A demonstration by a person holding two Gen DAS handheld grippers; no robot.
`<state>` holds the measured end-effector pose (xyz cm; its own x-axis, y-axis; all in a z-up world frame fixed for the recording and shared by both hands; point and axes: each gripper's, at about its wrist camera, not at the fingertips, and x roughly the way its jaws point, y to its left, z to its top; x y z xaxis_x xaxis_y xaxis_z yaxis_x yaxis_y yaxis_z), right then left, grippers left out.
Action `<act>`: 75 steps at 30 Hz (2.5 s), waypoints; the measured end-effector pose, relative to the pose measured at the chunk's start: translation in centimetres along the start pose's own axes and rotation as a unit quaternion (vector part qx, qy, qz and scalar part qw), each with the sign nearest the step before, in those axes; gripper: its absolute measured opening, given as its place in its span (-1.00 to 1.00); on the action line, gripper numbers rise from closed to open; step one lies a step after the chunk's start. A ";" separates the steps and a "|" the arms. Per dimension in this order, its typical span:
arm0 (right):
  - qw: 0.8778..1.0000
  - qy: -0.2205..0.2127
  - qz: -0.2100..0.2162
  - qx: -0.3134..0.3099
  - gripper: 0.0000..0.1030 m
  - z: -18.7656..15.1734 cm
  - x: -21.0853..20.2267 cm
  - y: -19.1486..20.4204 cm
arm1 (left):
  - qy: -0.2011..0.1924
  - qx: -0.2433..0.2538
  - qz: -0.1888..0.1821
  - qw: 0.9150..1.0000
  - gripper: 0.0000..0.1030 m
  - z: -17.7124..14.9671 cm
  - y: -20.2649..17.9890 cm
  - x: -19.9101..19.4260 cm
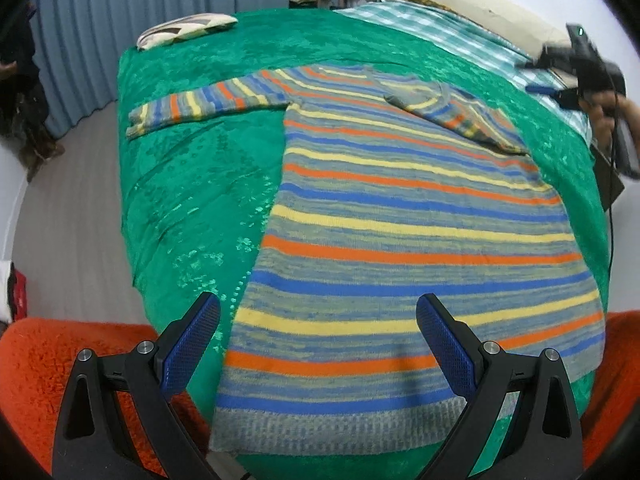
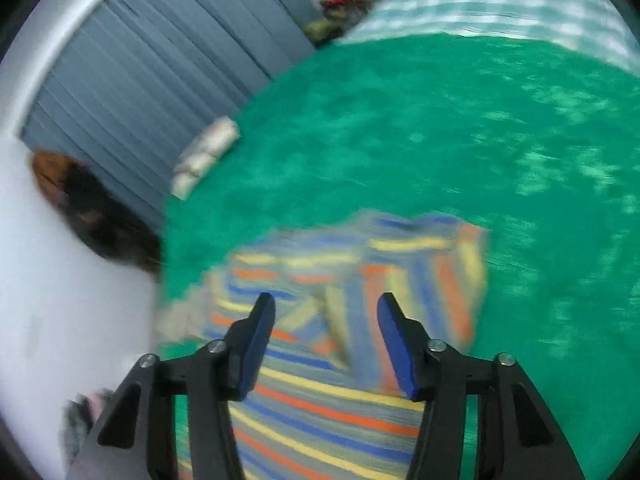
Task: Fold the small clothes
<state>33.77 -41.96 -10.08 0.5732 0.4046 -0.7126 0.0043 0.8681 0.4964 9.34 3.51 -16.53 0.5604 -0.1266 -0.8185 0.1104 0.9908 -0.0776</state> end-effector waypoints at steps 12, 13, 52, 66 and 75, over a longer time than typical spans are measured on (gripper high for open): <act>0.964 0.155 0.093 -0.197 -0.19 -8.1 8.2 4.1 | 0.008 0.032 0.015 0.999 0.92 -0.6 -1.4 0.7; 0.967 0.140 0.076 -0.197 -0.10 -7.6 8.0 4.2 | 0.009 0.031 0.014 0.999 0.92 -0.5 -1.4 0.7; 0.963 0.160 -0.120 -0.181 -0.10 -26.7 -3.1 7.7 | 0.090 0.094 0.000 0.992 0.99 -3.0 -4.2 3.6; 0.962 0.017 -0.225 -0.154 0.18 -31.2 -7.3 11.4 | 0.076 0.084 0.006 0.994 0.99 -3.4 -4.0 3.2; 0.958 -0.001 -0.251 -0.139 0.19 -30.7 -7.1 11.0 | 0.064 0.083 0.007 0.994 0.99 -3.6 -4.0 3.3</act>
<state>4.58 -26.45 -14.85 0.5569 -0.0840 -0.8263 0.0613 0.9963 -0.0599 7.75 -0.72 -20.96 0.4541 -0.0954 -0.8858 0.2432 0.9698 0.0203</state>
